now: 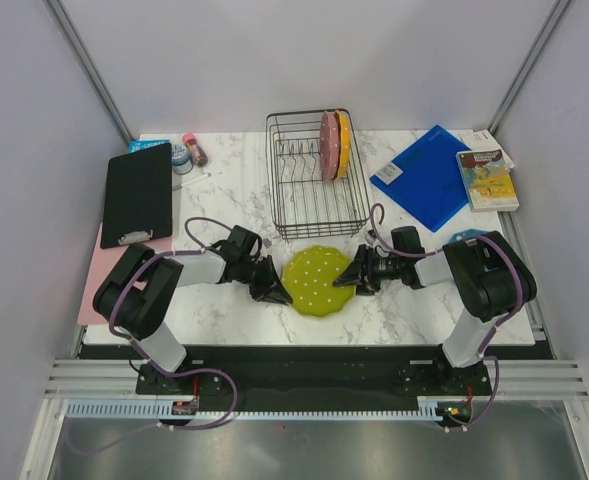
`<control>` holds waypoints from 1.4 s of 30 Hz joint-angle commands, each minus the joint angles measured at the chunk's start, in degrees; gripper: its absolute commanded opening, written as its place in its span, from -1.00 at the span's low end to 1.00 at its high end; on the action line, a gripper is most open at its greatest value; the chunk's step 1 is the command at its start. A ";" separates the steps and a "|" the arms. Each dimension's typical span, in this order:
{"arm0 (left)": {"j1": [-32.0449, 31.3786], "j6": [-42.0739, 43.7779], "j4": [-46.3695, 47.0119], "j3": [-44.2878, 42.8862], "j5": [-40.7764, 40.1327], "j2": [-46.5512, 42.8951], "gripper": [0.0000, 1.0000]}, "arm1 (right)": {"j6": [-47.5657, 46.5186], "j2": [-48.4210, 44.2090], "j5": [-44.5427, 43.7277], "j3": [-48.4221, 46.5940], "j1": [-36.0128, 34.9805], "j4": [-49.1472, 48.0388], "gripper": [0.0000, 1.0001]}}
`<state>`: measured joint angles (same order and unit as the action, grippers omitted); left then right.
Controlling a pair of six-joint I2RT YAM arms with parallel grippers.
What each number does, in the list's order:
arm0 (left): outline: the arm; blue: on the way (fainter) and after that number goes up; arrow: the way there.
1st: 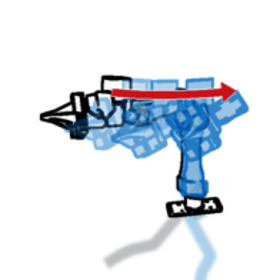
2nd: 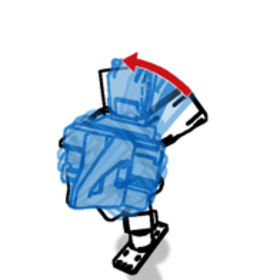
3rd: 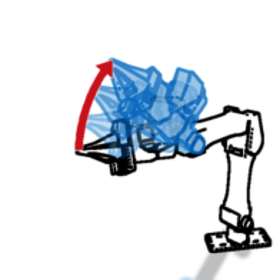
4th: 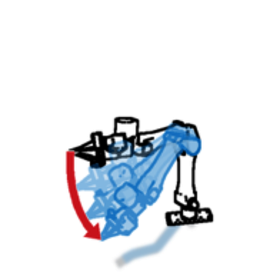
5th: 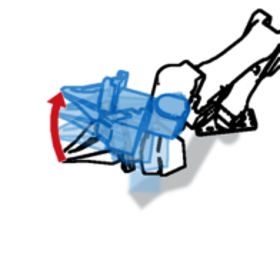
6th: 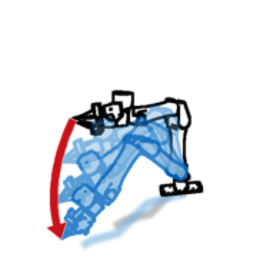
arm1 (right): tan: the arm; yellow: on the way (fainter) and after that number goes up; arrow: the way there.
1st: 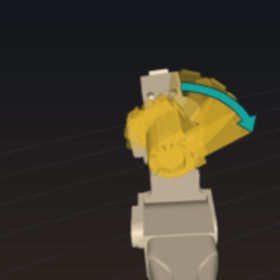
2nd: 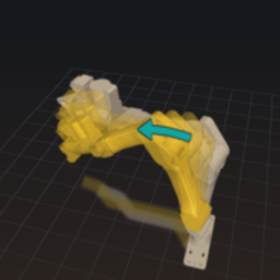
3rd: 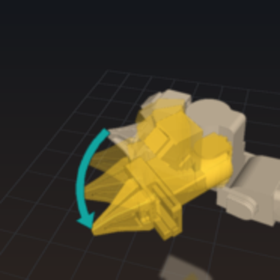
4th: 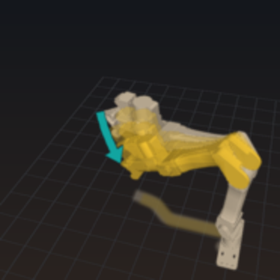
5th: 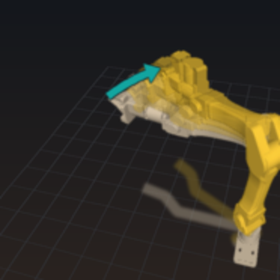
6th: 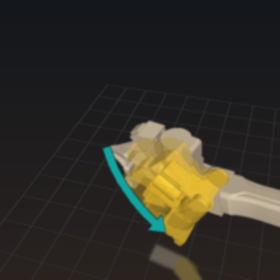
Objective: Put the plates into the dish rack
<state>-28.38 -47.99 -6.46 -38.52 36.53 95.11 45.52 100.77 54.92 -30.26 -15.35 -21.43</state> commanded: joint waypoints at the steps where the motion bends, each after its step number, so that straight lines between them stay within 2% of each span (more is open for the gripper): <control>1: -1.06 2.81 -0.48 -0.06 1.52 0.95 -0.95 | 1.58 -2.24 -4.91 1.26 -3.53 -6.68 -0.03; 5: -2.29 3.60 -0.48 -1.20 1.96 0.08 -0.95 | 6.16 -4.35 -5.17 -0.32 -7.49 -11.88 -0.27; 6: -2.29 3.78 -0.40 -1.29 2.05 -0.53 -0.96 | 5.81 -4.79 -5.00 -1.11 -8.37 -11.01 -0.44; 8: -2.29 4.48 -1.97 -1.73 1.26 -1.59 -0.95 | 3.63 -6.37 -3.86 -3.39 -9.43 -7.94 -0.64; 10: -2.21 6.93 -3.29 -1.91 1.17 -4.40 -0.95 | 0.73 -9.00 -2.54 -5.76 -9.26 0.04 -0.96; 11: -1.94 7.99 -5.56 -2.25 0.39 -5.63 -0.59 | -2.33 -10.41 -1.66 -6.82 -9.08 4.60 -1.00; 12: -1.77 10.95 -7.41 -2.43 -0.58 -7.46 -0.32 | -8.54 -13.55 -1.22 -7.96 -8.99 13.78 -1.00; 14: -0.98 15.53 -13.10 -3.92 -4.44 -13.52 0.15 | -16.12 -17.26 -1.30 -12.35 -8.90 24.01 -1.00; 15: -0.54 21.04 -15.05 -4.71 -5.76 -15.90 0.19 | -22.60 -20.67 -1.48 -14.37 -8.99 33.64 -0.99; 17: 1.48 27.99 -20.49 -7.26 -9.63 -23.19 0.25 | -26.86 -23.33 -2.35 -22.35 -8.90 41.96 -1.00; 18: 2.18 29.95 -22.00 -8.23 -12.25 -25.30 0.27 | -30.28 -24.38 -2.62 -29.35 -8.99 49.74 -1.00; 20: 4.82 33.46 -24.99 -11.04 -15.25 -31.98 0.34 | -31.45 -24.31 -3.06 -36.41 -8.99 54.89 -1.00; 21: 5.70 34.27 -25.09 -11.57 -18.22 -34.53 0.36 | -32.50 -23.44 -4.54 -44.80 -9.17 59.70 -0.99; 23: 7.02 35.50 -24.48 -12.71 -23.15 -40.84 0.47 | -36.10 -22.12 -7.62 -52.84 -9.25 61.50 -1.00; 24: 7.20 35.94 -23.17 -12.98 -26.31 -42.19 0.49 | -36.98 -19.50 -12.24 -60.98 -9.25 61.94 -1.00; 27: 11.14 35.95 -22.11 -13.51 -26.51 -43.35 0.47 | -38.05 -11.87 -22.01 -75.14 -9.25 59.86 -1.00; 28: 12.98 35.34 -22.54 -14.29 -26.43 -42.91 0.47 | -37.87 -9.56 -29.70 -78.08 -9.34 58.79 -1.00; 30: 14.14 33.58 -22.63 -14.91 -25.20 -42.47 0.45 | -36.03 -2.56 -36.34 -87.97 -9.69 57.04 -1.00; 33: 15.90 30.77 -22.02 -14.65 -21.70 -43.43 0.43 | -37.34 5.72 -51.61 -98.37 -12.75 53.62 -1.00; 37: 19.58 28.57 -21.75 -12.81 -19.49 -45.01 0.40 | -39.01 11.54 -75.07 -102.45 -18.47 43.60 -1.00; 38: 20.03 28.04 -21.93 -12.46 -19.22 -45.27 0.40 | -39.27 13.99 -87.05 -103.50 -19.96 40.71 -1.00; 42: 21.79 27.33 -22.02 -10.88 -18.08 -46.86 0.39 | -43.12 17.43 -100.86 -104.47 -24.62 32.61 -1.00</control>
<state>-8.08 -18.35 -28.69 -50.68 15.77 50.41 6.50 118.45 -21.47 -129.21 -34.89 28.27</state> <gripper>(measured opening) 0.700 0.329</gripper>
